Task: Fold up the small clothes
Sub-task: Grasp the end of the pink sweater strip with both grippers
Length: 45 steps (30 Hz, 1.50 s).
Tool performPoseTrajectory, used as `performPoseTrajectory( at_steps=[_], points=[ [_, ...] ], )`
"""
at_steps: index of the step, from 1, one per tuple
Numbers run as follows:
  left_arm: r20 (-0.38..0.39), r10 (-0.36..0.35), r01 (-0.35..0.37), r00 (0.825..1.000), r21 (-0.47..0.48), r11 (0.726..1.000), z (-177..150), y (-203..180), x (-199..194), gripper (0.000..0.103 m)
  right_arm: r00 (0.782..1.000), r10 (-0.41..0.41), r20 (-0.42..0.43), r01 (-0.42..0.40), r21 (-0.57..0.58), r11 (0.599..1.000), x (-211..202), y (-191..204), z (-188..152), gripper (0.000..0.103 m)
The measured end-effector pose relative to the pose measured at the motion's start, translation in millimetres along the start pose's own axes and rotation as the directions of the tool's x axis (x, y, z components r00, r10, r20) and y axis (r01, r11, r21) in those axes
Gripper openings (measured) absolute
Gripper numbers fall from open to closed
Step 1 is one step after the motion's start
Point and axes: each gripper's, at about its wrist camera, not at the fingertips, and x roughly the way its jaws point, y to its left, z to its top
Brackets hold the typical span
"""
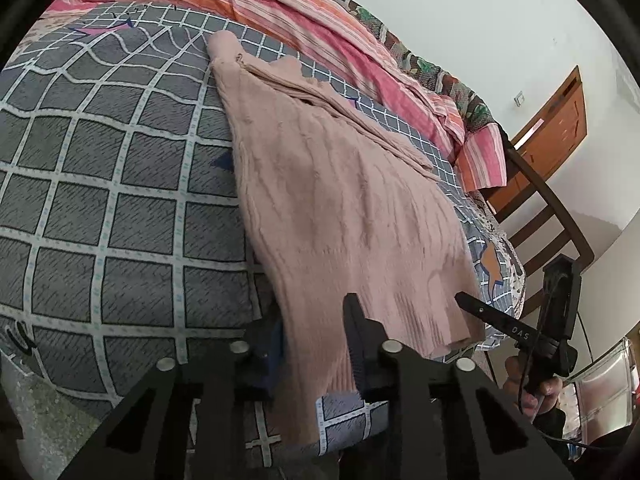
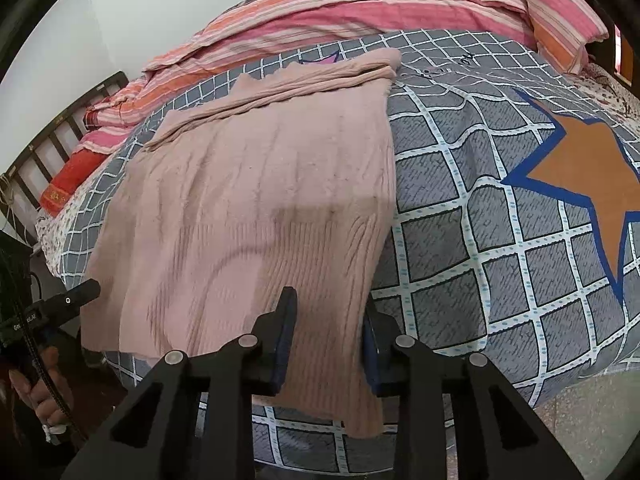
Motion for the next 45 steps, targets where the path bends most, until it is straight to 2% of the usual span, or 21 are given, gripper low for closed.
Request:
performPoseTrajectory(
  at_steps=[6, 9, 10, 14, 16, 19, 23, 25, 27, 30, 35, 45],
  points=[
    [-0.005, 0.012, -0.012, 1.0, -0.032, 0.999, -3.7, 6.8, -0.4, 0.011, 1.0, 0.003, -0.001, -0.003, -0.005, 1.0, -0.4, 0.7, -2.1, 0.03],
    [0.001, -0.002, 0.002, 1.0, -0.039, 0.999, -3.5, 7.1, -3.3, 0.008, 1.0, 0.006, 0.01, -0.005, -0.015, 1.0, -2.3, 2.8, -2.3, 0.01],
    [0.006, -0.008, 0.008, 1.0, -0.039, 0.999, -2.9, 6.4, -4.9, 0.007, 1.0, 0.021, 0.015, -0.021, -0.013, 1.0, -4.5, 1.8, -1.4, 0.007],
    [0.05, -0.061, 0.064, 0.997, -0.051, 0.997, 5.7, 3.1, -20.8, 0.007, 0.993, 0.093, 0.079, -0.095, 0.02, 0.995, -21.4, -5.7, 6.0, 0.006],
    [0.084, -0.118, 0.125, 0.989, -0.076, 0.989, 14.0, 1.2, -31.4, 0.007, 0.988, 0.098, 0.123, -0.103, 0.029, 0.994, -31.8, -7.3, 12.1, 0.006],
    [0.128, -0.146, 0.156, 0.981, -0.069, 0.985, 26.8, -7.4, -43.3, 0.007, 0.977, 0.111, 0.183, -0.126, 0.075, 0.989, -45.2, -9.9, 25.2, 0.006],
    [0.175, -0.106, 0.112, 0.979, -0.028, 0.993, 46.8, -21.6, -55.1, 0.007, 0.959, 0.115, 0.258, -0.146, 0.104, 0.984, -62.7, -10.8, 44.6, 0.006],
    [0.217, -0.048, 0.063, 0.975, -0.06, 0.996, 60.3, -24.5, -60.1, 0.007, 0.949, 0.126, 0.288, -0.165, 0.113, 0.98, -69.6, -10.7, 52.8, 0.005],
    [0.247, -0.056, 0.078, 0.967, -0.082, 0.994, 74.6, -24.8, -65.3, 0.007, 0.934, 0.14, 0.329, -0.191, 0.129, 0.973, -77.6, -11.4, 65.8, 0.005],
    [0.291, -0.038, 0.065, 0.956, -0.083, 0.994, 92.6, -26.7, -72.3, 0.007, 0.917, 0.147, 0.371, -0.215, 0.15, 0.965, -82.9, -13.3, 83.3, 0.005],
    [0.315, -0.026, 0.064, 0.949, -0.111, 0.992, 115.5, -20.4, -66.0, 0.007, 0.914, 0.135, 0.382, -0.213, 0.17, 0.962, -75.2, -15.4, 106.3, 0.005],
    [0.292, 0.01, 0.027, 0.956, -0.123, 0.992, 165.4, -14.0, -26.6, 0.007, 0.915, 0.149, 0.375, -0.23, 0.183, 0.956, -39.9, -15.1, 159.7, 0.005]
  ],
)
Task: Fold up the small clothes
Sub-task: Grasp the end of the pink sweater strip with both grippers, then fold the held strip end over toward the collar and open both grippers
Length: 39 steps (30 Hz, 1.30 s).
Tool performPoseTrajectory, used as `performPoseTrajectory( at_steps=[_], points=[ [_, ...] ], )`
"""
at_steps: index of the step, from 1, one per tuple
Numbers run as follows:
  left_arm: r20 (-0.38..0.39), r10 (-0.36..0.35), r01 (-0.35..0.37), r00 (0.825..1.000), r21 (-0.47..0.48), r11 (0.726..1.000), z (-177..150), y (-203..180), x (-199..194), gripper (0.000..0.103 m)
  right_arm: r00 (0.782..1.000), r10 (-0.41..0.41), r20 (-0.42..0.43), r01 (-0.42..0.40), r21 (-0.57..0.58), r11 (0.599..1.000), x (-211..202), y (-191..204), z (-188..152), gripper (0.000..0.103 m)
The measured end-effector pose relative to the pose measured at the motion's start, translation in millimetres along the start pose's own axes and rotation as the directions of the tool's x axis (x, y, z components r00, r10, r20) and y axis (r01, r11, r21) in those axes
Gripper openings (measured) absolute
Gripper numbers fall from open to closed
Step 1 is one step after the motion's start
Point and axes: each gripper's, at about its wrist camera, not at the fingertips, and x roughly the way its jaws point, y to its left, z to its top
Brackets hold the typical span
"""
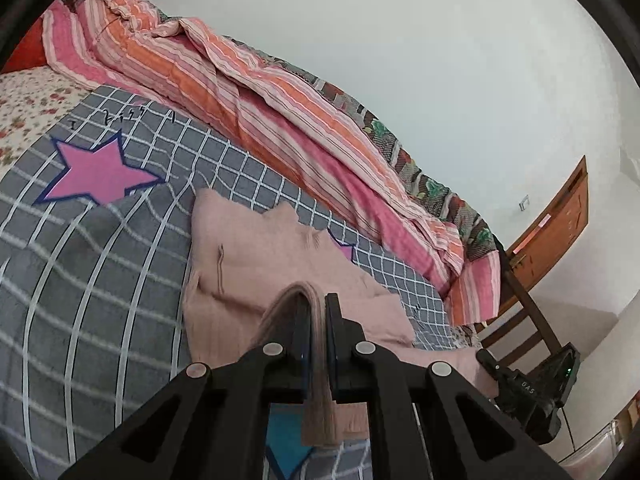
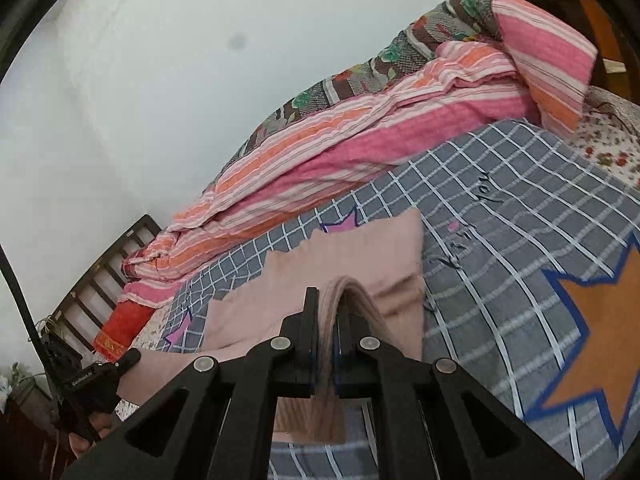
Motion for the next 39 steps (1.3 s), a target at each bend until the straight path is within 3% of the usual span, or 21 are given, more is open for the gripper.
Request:
performPoseTrajectory(
  at_steps=[15, 24, 26, 27, 28, 29, 30, 39],
  points=[
    [-0.03, 0.076, -0.077, 0.997, -0.038, 0.996, 51.8, 19.1, 83.3, 0.007, 0.998, -0.019, -0.055, 0.02, 0.018, 1.0, 90.6, -5.5, 46.2, 0.005],
    [-0.096, 0.119, -0.124, 0.988, -0.046, 0.991, 75.1, 37.0, 126.9, 0.008, 0.987, -0.056, -0.148, 0.064, 0.047, 0.997, 153.5, -13.6, 64.4, 0.007],
    [-0.1, 0.113, -0.12, 0.989, -0.072, 0.99, 80.5, 43.7, 134.4, 0.015, 0.984, -0.053, -0.173, 0.064, 0.061, 0.996, 168.9, -16.6, 67.1, 0.011],
    [-0.088, 0.117, -0.124, 0.989, -0.086, 0.988, 83.4, 46.8, 136.1, 0.033, 0.983, -0.054, -0.176, 0.067, 0.068, 0.995, 175.1, -18.9, 67.6, 0.014],
    [-0.073, 0.121, -0.128, 0.99, -0.091, 0.988, 85.1, 48.6, 136.2, 0.05, 0.983, -0.048, -0.177, 0.062, 0.077, 0.995, 178.7, -21.4, 67.4, 0.025],
    [-0.047, 0.115, -0.119, 0.992, -0.094, 0.988, 87.1, 49.6, 134.8, 0.055, 0.984, -0.043, -0.174, 0.059, 0.086, 0.995, 180.3, -23.4, 66.8, 0.032],
    [-0.034, 0.108, -0.111, 0.994, -0.093, 0.989, 88.6, 50.3, 134.1, 0.056, 0.984, -0.045, -0.17, 0.061, 0.094, 0.994, 181.5, -25.3, 66.5, 0.036],
    [-0.051, 0.121, -0.123, 0.991, -0.035, 0.992, 83.8, 41.3, 135.7, 0.056, 0.986, -0.037, -0.165, 0.05, 0.073, 0.996, 170.9, -27.7, 60.4, 0.036]
  ],
)
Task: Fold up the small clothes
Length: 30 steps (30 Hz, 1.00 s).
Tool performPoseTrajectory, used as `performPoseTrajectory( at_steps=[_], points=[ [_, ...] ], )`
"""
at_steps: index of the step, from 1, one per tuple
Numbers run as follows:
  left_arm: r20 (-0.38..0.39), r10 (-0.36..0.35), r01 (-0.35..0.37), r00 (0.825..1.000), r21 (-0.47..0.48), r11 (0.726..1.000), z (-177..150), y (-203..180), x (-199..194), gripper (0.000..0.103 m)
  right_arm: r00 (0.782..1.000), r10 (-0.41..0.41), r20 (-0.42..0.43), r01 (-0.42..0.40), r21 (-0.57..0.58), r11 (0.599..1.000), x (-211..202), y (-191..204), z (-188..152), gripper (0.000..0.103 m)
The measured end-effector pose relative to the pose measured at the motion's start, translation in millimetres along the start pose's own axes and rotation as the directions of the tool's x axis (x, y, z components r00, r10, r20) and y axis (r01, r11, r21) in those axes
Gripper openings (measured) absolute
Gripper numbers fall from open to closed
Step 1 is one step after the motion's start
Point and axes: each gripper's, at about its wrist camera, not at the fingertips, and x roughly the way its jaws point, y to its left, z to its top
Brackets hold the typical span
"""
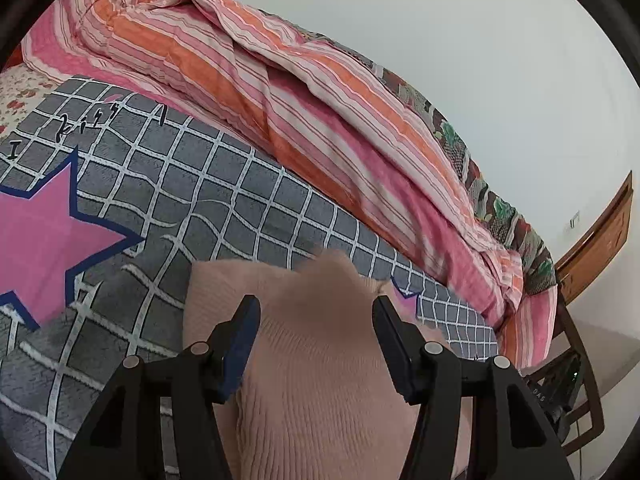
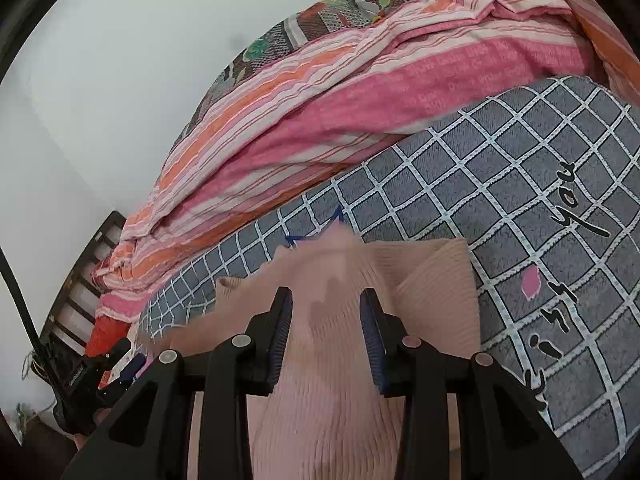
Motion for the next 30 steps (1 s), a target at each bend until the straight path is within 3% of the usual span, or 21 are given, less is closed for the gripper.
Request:
performPoseTrajectory(
  at_steps=[7, 12, 17, 20, 24, 30],
  points=[
    [-0.025, 0.029, -0.028, 0.999, 0.024, 0.999, -19.6, -2.4, -22.8, 0.056, 0.998, -0.065, -0.026, 0.063, -0.077, 0.995, -24.8, 7.4, -26.9, 0.036],
    [-0.026, 0.075, -0.072, 0.997, 0.108, 0.992, -51.7, -4.6, -48.4, 0.057, 0.993, -0.105, -0.053, 0.095, -0.167, 0.981, -51.8, 9.8, -51.6, 0.037],
    [-0.027, 0.149, -0.14, 0.989, 0.196, 0.97, -90.9, -0.1, -67.1, 0.058, 0.986, -0.14, -0.093, 0.113, -0.253, 0.961, -75.9, 7.1, -82.3, 0.048],
    [-0.059, 0.118, -0.109, 0.991, 0.141, 0.984, -109.3, 15.7, -77.6, 0.058, 0.981, -0.154, -0.119, 0.119, -0.258, 0.959, -83.5, 0.5, -96.2, 0.049],
    [-0.102, 0.011, -0.004, 0.995, 0.068, 0.998, -128.0, 32.6, -81.8, 0.061, 0.98, -0.122, -0.159, 0.085, -0.223, 0.971, -83.0, -8.2, -108.4, 0.05],
    [-0.085, -0.037, 0.04, 0.996, 0.029, 0.999, -130.4, 31.6, -73.6, 0.066, 0.986, -0.09, -0.142, 0.067, -0.157, 0.985, -71.9, -9.3, -117.8, 0.056]
  ],
)
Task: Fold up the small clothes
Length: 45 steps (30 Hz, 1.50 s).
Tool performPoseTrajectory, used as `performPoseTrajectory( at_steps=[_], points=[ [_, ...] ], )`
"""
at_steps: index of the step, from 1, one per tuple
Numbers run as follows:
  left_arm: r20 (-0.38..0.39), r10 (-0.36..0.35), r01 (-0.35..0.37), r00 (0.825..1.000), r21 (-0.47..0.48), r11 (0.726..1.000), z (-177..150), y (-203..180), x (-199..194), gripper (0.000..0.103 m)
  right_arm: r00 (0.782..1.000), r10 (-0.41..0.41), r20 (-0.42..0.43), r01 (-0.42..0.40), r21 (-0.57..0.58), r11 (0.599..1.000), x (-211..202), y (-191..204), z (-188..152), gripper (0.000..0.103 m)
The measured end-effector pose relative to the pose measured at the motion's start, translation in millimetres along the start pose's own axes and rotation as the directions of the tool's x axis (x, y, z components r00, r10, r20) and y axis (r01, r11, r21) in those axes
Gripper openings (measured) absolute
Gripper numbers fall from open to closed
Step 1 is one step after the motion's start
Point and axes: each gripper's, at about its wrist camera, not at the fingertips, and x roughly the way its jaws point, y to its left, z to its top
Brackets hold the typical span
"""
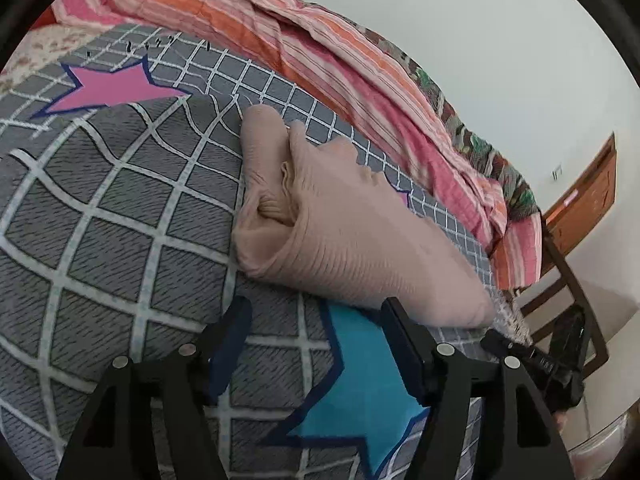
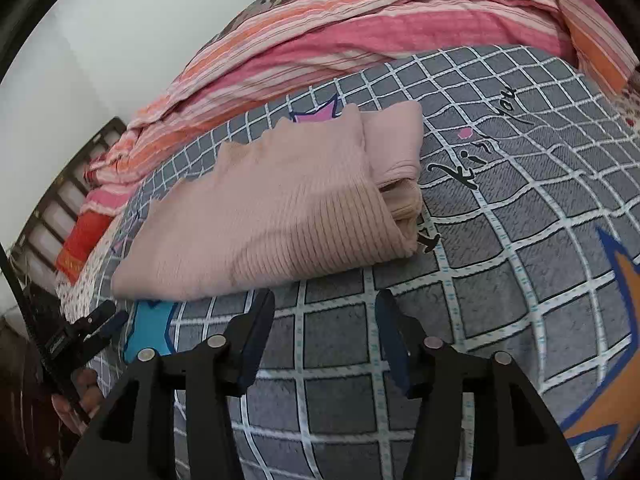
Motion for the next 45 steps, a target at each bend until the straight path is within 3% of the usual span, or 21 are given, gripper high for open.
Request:
performPoseTrajectory(
  at_steps=[3, 8, 18, 23, 25, 26, 28, 34, 45],
  points=[
    [0.008, -0.036, 0.036, 0.999, -0.073, 0.997, 8.8, 4.1, 12.3, 0.072, 1.0, 0.011, 0.029, -0.012, 0.037, 0.999, 4.3, 0.7, 2.0, 0.061],
    [0.042, -0.05, 0.054, 0.998, -0.092, 0.994, 20.5, -4.4, 23.4, 0.072, 0.998, 0.006, 0.063, -0.016, 0.15, 0.989, 16.6, -8.7, 14.9, 0.061],
    [0.07, 0.025, -0.022, 0.997, -0.051, 0.998, 22.5, -10.9, 39.8, 0.064, 0.997, -0.035, 0.062, 0.02, 0.235, 0.972, 36.4, -16.9, 36.1, 0.058],
    [0.068, 0.065, -0.062, 0.996, -0.038, 0.997, 27.6, -11.6, 46.1, 0.053, 0.994, -0.094, 0.05, 0.082, 0.206, 0.975, 46.6, -12.0, 42.8, 0.043],
    [0.067, 0.069, -0.066, 0.995, -0.043, 0.997, 29.6, -9.5, 47.4, 0.042, 0.995, -0.084, 0.048, 0.073, 0.189, 0.979, 48.8, -11.1, 43.4, 0.027],
    [0.067, 0.074, -0.071, 0.995, -0.045, 0.996, 30.6, -8.4, 47.5, 0.038, 0.996, -0.074, 0.047, 0.064, 0.185, 0.981, 49.0, -11.3, 43.4, 0.023],
    [0.071, 0.065, -0.062, 0.995, -0.038, 0.997, 33.2, -8.0, 46.8, 0.021, 0.996, -0.076, 0.056, 0.065, 0.169, 0.984, 47.1, -9.1, 43.8, 0.016],
    [0.121, -0.007, 0.013, 0.993, -0.051, 0.999, 34.8, -9.4, 27.9, 0.013, 0.995, -0.055, 0.079, 0.042, 0.159, 0.986, 34.2, -5.6, 40.3, 0.013],
    [0.133, -0.005, 0.011, 0.991, -0.045, 0.999, 4.8, -14.5, -6.5, 0.011, 0.997, -0.027, 0.071, 0.015, 0.167, 0.986, -2.9, -1.7, 12.7, 0.012]
  ],
)
